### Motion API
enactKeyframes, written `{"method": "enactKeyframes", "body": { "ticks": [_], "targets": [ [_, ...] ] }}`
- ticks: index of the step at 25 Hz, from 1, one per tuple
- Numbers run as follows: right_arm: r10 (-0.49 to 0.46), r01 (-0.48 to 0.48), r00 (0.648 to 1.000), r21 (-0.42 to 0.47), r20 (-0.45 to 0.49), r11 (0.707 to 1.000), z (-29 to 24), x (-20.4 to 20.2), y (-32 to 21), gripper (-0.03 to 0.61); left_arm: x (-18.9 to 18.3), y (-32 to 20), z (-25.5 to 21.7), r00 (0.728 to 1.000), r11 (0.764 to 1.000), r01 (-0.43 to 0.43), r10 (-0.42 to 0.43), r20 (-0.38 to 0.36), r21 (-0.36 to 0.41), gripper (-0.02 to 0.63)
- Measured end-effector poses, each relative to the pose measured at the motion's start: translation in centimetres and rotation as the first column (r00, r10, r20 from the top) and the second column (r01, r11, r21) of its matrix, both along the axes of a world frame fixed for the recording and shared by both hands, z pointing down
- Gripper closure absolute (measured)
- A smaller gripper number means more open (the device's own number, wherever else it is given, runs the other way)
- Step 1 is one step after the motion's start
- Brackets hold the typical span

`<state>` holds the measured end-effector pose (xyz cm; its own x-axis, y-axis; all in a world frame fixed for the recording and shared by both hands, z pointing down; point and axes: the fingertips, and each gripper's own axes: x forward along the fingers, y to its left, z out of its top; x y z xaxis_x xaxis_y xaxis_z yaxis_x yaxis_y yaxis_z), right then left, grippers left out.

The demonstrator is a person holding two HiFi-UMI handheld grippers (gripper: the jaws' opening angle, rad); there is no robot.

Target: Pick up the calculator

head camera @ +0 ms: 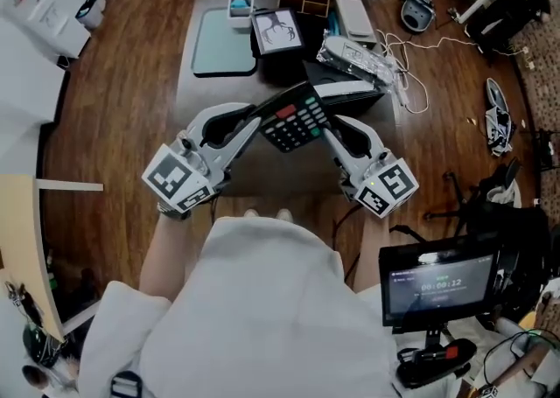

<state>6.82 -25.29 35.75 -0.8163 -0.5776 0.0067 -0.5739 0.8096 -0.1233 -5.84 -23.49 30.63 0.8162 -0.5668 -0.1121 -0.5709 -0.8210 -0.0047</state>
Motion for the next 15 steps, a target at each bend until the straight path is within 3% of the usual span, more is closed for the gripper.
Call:
{"method": "enactKeyframes", "body": {
  "ticks": [4, 15],
  "targets": [
    [-0.015, 0.017, 0.999, 0.041, -0.042, 0.999, -0.4, -0.3, 0.0, 0.474, 0.0, 0.5, -0.3, 0.997, 0.996, 0.012, -0.018, 0.072, 0.083, 0.557],
    [-0.026, 0.027, 0.999, 0.033, -0.038, 0.999, -0.4, -1.1, -0.1, 0.474, -1.1, 0.4, 0.4, 0.997, 0.998, 0.039, -0.043, 0.067, 0.052, 0.555]
  ]
}}
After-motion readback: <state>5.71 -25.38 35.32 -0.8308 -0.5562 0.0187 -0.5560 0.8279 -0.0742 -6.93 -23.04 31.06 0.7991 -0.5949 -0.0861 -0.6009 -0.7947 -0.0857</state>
